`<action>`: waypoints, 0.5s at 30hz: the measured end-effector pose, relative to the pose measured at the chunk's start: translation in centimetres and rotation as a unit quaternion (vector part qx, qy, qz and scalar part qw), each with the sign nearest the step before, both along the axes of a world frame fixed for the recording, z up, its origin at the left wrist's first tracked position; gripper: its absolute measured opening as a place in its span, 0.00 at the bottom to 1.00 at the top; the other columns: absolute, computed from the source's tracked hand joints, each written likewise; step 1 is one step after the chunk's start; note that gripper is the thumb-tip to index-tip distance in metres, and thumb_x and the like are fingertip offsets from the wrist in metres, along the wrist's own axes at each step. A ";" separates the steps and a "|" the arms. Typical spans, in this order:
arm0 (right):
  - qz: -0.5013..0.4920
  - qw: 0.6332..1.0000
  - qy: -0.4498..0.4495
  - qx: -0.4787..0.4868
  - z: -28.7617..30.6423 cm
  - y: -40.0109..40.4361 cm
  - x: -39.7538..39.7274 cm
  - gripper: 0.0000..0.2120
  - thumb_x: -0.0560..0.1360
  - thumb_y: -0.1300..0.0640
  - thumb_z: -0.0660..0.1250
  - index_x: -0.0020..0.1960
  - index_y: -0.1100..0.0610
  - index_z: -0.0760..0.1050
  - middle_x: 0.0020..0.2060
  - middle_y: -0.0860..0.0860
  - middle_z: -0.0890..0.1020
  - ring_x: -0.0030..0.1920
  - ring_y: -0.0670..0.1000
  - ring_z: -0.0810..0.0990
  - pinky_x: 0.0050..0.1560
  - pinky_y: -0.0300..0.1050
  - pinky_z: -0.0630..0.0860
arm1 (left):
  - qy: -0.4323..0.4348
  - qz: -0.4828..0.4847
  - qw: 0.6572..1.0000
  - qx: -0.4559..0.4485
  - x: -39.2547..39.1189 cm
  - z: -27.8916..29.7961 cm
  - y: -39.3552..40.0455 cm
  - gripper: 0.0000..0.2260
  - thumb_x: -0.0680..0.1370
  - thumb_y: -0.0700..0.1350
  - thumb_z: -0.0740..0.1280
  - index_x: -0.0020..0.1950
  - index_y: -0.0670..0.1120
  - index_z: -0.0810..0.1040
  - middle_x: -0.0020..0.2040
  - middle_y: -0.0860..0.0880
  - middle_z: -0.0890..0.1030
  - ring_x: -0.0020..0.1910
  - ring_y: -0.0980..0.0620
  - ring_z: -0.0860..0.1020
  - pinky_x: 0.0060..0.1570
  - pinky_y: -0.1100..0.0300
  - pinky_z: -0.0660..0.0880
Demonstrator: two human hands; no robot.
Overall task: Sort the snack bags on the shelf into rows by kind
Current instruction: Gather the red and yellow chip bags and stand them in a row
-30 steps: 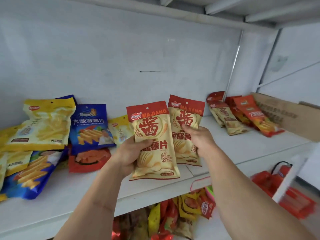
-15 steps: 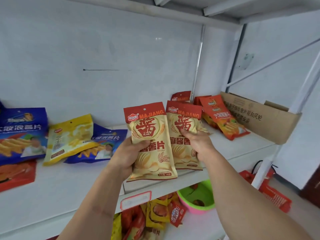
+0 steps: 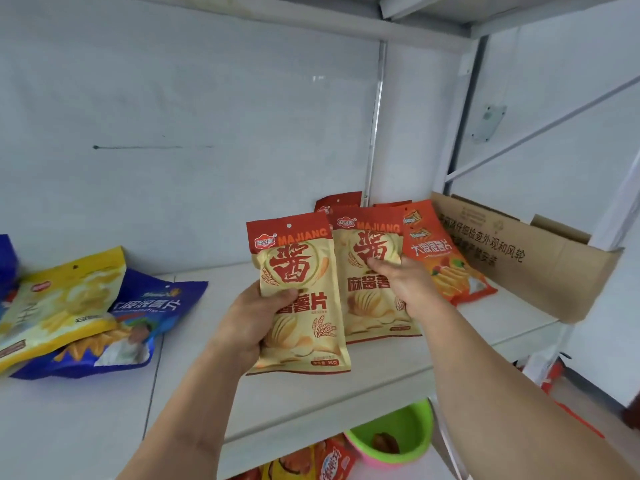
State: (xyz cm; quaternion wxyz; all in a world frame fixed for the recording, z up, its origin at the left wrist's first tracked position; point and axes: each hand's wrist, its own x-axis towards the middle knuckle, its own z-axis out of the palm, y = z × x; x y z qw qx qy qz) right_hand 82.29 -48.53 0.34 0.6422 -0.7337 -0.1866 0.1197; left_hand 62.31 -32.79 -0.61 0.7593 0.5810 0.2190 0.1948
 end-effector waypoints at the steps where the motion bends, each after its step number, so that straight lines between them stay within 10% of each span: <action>1: 0.008 1.000 -0.001 -0.005 -0.2 0.0 1.0 0.10 0.74 0.50 0.75 0.42 0.49 0.74 0.41 0.45 0.81 0.38 0.43 0.76 0.49 0.43 0.72 | 0.003 0.008 1.000 0.003 0.6 -0.1 -0.4 0.11 0.79 0.40 0.70 0.61 0.43 0.79 0.51 0.43 0.87 0.50 0.40 0.86 0.54 0.40 0.80; 9: 0.081 0.996 -0.020 -0.024 -2.7 0.2 7.3 0.08 0.72 0.50 0.76 0.43 0.49 0.78 0.40 0.44 0.83 0.40 0.43 0.81 0.36 0.39 0.72 | 0.025 0.092 0.995 0.021 4.9 -0.9 -5.0 0.10 0.79 0.40 0.70 0.60 0.43 0.79 0.51 0.42 0.87 0.50 0.39 0.85 0.55 0.38 0.80; 15: 0.097 0.993 -0.051 -0.033 -4.3 0.8 10.2 0.09 0.70 0.46 0.77 0.43 0.47 0.78 0.41 0.42 0.84 0.45 0.48 0.84 0.55 0.52 0.80 | 0.050 0.129 0.990 0.029 6.7 -1.6 -7.8 0.08 0.79 0.40 0.69 0.58 0.44 0.79 0.51 0.43 0.87 0.49 0.40 0.86 0.55 0.38 0.80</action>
